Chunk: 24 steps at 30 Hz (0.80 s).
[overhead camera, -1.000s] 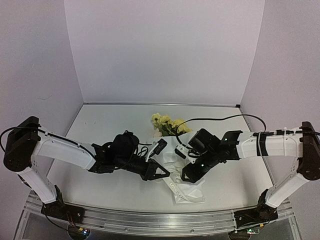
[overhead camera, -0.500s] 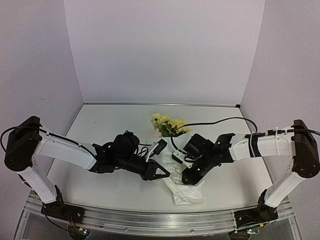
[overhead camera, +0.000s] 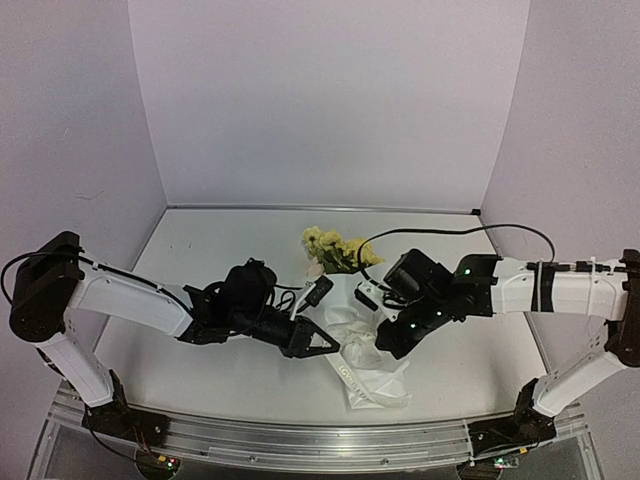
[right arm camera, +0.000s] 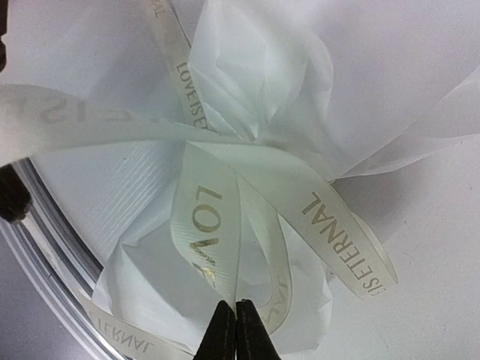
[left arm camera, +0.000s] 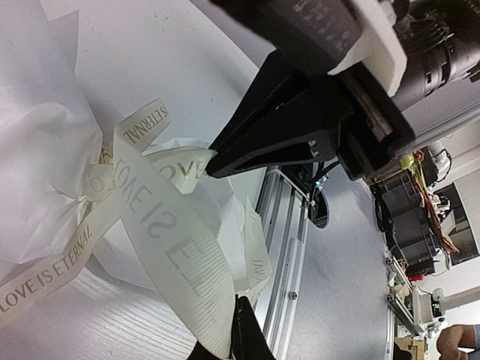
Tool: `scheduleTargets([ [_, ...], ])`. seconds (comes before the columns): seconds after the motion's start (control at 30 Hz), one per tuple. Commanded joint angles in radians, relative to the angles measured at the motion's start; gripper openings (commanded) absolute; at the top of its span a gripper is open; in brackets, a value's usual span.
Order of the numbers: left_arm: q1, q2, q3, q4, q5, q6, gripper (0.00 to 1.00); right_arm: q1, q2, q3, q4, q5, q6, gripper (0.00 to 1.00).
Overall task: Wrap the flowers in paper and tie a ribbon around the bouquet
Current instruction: Cross the half-tied ribbon over the folded bouquet.
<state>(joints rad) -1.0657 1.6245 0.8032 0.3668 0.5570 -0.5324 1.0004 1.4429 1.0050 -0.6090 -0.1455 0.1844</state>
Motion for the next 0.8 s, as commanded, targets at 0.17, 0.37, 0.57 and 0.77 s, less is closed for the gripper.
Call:
scheduleTargets([
  [0.17,0.004,0.021,0.039,0.076,0.071,-0.077,0.0,-0.059,-0.047,0.097,-0.096,-0.075,-0.002,0.0],
  [0.37,0.004,0.059,0.125,0.055,0.169,-0.056,0.0,-0.172,0.025,0.201,-0.116,-0.264,0.052,0.0],
  [0.57,-0.006,0.148,0.228,0.108,0.264,-0.019,0.03,-0.263,0.151,0.309,-0.12,-0.475,0.126,0.0],
  [0.77,-0.029,0.242,0.305,0.179,0.173,0.04,0.03,-0.311,0.224,0.357,-0.118,-0.566,0.149,0.0],
])
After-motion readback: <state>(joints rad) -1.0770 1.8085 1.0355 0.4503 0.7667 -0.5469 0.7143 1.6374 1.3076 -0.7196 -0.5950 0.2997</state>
